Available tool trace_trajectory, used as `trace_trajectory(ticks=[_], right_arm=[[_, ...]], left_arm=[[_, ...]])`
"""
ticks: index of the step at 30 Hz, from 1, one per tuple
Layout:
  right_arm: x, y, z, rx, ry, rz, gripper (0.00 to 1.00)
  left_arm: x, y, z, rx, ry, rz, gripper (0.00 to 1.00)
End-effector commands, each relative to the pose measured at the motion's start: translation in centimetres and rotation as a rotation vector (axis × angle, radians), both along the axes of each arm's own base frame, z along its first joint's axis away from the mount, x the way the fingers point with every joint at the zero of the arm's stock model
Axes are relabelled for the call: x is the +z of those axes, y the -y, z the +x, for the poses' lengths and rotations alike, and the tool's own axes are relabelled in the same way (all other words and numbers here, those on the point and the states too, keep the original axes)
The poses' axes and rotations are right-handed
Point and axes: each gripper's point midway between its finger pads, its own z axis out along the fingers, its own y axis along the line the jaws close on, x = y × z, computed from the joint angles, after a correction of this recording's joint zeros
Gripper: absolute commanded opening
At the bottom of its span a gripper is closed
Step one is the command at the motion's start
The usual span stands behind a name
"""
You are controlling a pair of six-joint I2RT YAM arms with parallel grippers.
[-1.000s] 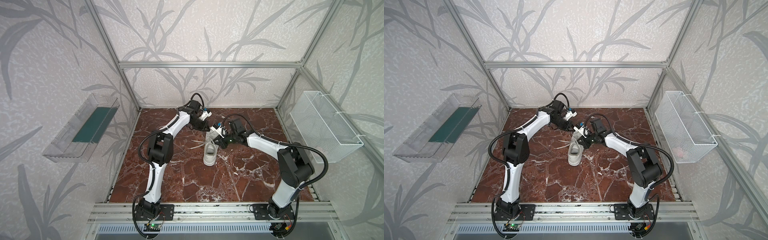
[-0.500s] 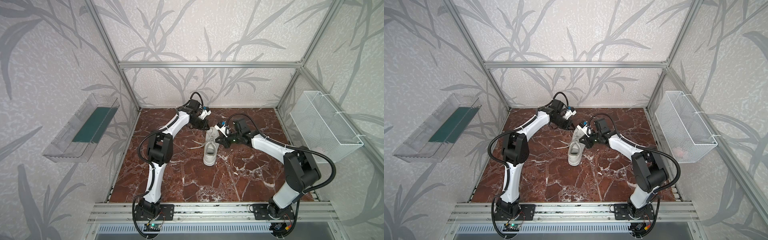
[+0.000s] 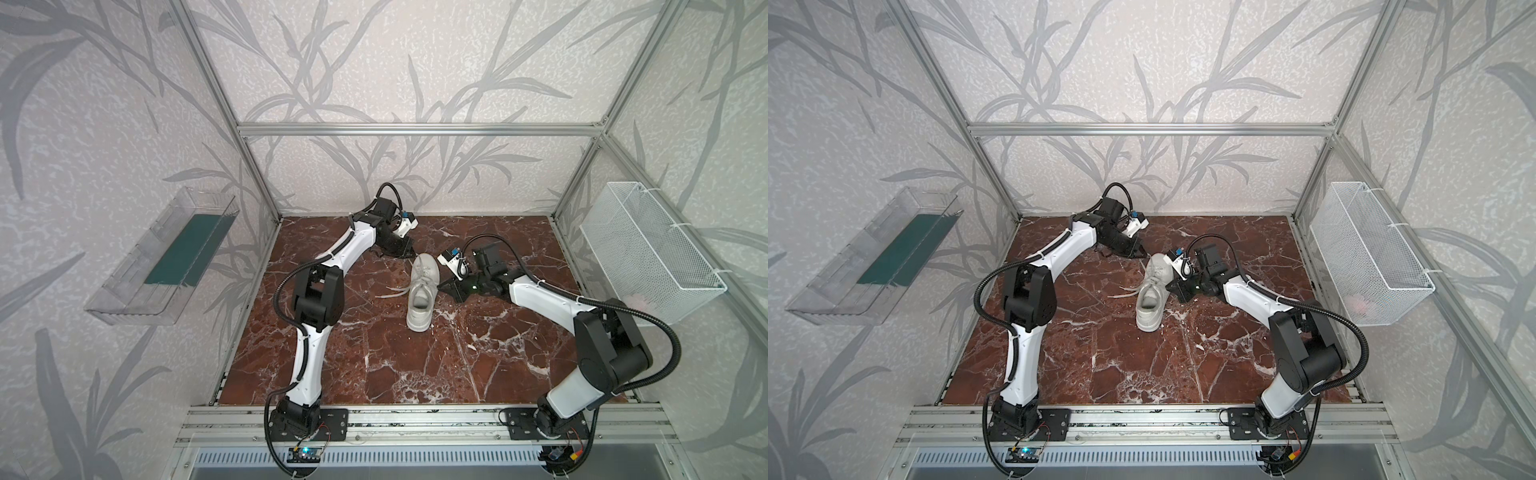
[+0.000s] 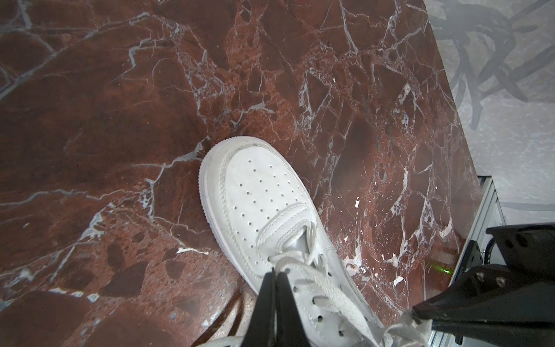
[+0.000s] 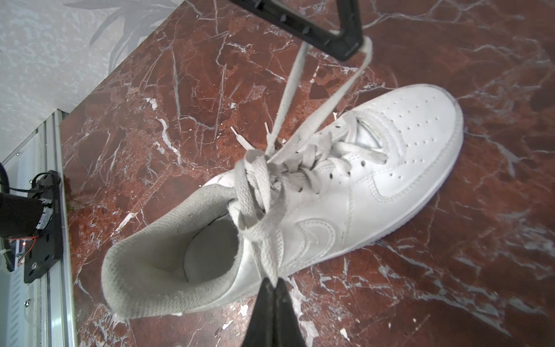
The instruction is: Tie the shoes
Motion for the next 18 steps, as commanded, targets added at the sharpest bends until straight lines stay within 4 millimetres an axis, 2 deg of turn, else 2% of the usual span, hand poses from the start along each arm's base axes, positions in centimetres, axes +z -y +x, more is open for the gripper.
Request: trace_trajectory(ticks=[1, 18], right_arm=[[0.9, 1.0, 0.5, -0.079, 0.019, -0.004, 0.0], [-1.1, 3.8, -0.2, -0.242, -0.054, -0.052, 0.0]], left_arm=[[3.0, -0.8, 0.6, 0.013, 0.074, 0.002, 0.0], [3.3, -2.4, 1.0, 0.061, 0.087, 0.027, 0.0]])
